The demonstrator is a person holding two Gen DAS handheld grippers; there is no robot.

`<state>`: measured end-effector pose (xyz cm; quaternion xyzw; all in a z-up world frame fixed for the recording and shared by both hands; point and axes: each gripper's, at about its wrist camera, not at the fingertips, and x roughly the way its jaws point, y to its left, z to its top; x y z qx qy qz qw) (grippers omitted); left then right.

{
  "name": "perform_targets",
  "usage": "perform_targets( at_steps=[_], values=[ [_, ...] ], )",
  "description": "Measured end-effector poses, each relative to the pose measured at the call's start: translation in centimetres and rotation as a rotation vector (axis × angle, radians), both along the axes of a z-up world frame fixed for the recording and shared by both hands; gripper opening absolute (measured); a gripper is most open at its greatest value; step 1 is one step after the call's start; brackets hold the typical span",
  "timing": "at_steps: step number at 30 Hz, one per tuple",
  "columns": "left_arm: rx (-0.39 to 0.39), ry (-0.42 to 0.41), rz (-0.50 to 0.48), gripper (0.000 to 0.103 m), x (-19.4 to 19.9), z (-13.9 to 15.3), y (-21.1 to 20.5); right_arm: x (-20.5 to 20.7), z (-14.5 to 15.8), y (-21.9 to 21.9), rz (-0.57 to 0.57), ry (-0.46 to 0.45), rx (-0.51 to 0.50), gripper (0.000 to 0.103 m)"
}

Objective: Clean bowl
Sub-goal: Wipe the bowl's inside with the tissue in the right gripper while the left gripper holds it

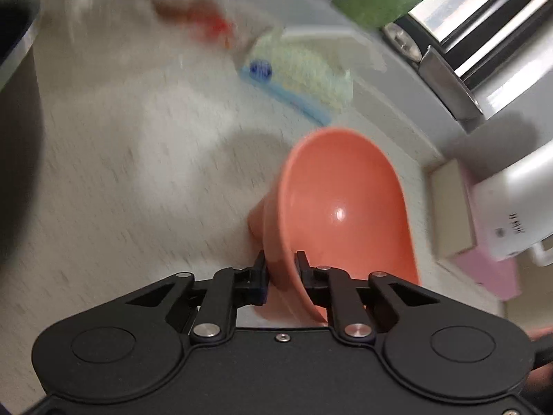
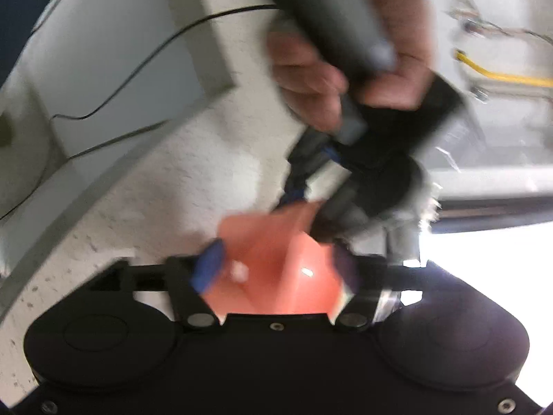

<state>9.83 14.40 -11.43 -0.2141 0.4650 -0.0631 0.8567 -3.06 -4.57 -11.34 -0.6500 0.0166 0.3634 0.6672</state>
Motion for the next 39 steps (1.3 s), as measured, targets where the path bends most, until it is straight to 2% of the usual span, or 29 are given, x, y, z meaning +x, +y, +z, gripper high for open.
perform_targets(
  at_steps=[4,6,7,8,11,12,13,14,15,16,17,19,22,25,29,31,33,37,39],
  values=[
    [0.045,-0.103,-0.027,0.009,-1.0,1.1,0.1,1.4,2.9,-2.6,-0.2,0.15,0.187,0.083],
    [0.126,-0.155,-0.065,0.01,-1.6,1.6,-0.8,2.2,4.2,-3.9,-0.305,0.246,0.276,0.083],
    [0.146,-0.171,-0.074,0.01,-1.8,1.7,-1.2,3.1,4.1,-4.6,-0.364,0.356,0.302,0.083],
    [0.166,-0.188,-0.084,0.01,-1.9,1.9,-1.6,3.5,3.9,-4.9,-0.396,0.417,0.311,0.083],
    [0.221,-0.232,-0.108,0.01,-2.5,2.3,-2.6,6.4,2.5,-5.8,-0.563,0.696,0.345,0.08],
    [0.237,-0.245,-0.116,0.01,-2.7,2.4,-2.9,7.3,1.7,-6.0,-0.639,0.752,0.362,0.078],
    [0.251,-0.256,-0.122,0.01,-2.8,2.4,-3.2,8.0,1.1,-6.2,-0.699,0.795,0.377,0.065],
    [0.265,-0.269,-0.127,0.01,-2.9,2.4,-3.5,7.8,1.0,-6.5,-0.71,0.806,0.395,0.046],
    [0.279,-0.283,-0.125,0.01,-3.2,2.5,-3.7,8.3,0.9,-7.0,-0.739,0.85,0.456,0.042],
    [0.281,-0.286,-0.121,0.01,-3.4,2.6,-3.6,8.7,0.8,-7.4,-0.777,0.893,0.505,0.024],
    [0.271,-0.283,-0.114,0.01,-3.3,2.5,-3.5,8.7,0.7,-7.5,-0.783,0.907,0.524,0.005],
    [0.242,-0.27,-0.085,0.01,-3.3,2.3,-2.9,8.7,0.4,-7.7,-0.796,0.914,0.564,0.001],
    [0.235,-0.253,-0.054,0.01,-3.4,2.1,-2.3,8.4,1.6,-8.1,-0.808,0.866,0.647,0.001],
    [0.26,-0.266,-0.059,0.01,-3.7,2.4,-2.3,8.1,4.6,-8.4,-0.798,0.803,0.78,0.001],
    [0.275,-0.272,-0.063,0.01,-3.7,2.6,-2.6,8.0,7.5,-8.8,-0.755,0.767,0.888,0.001],
    [0.319,-0.298,-0.077,0.01,-3.9,2.9,-3.3,7.7,9.2,-7.6,-0.7,0.768,0.88,0.001],
    [0.342,-0.321,-0.093,0.01,-4.2,3.1,-3.8,7.6,9.6,-5.9,-0.656,0.781,0.829,0.001],
    [0.383,-0.359,-0.123,0.01,-4.9,3.3,-4.8,8.3,7.7,-1.6,-0.608,0.764,0.692,0.001],
    [0.392,-0.369,-0.142,0.01,-5.1,3.3,-4.9,9.0,6.7,-0.3,-0.601,0.769,0.68,0.001]
  ],
)
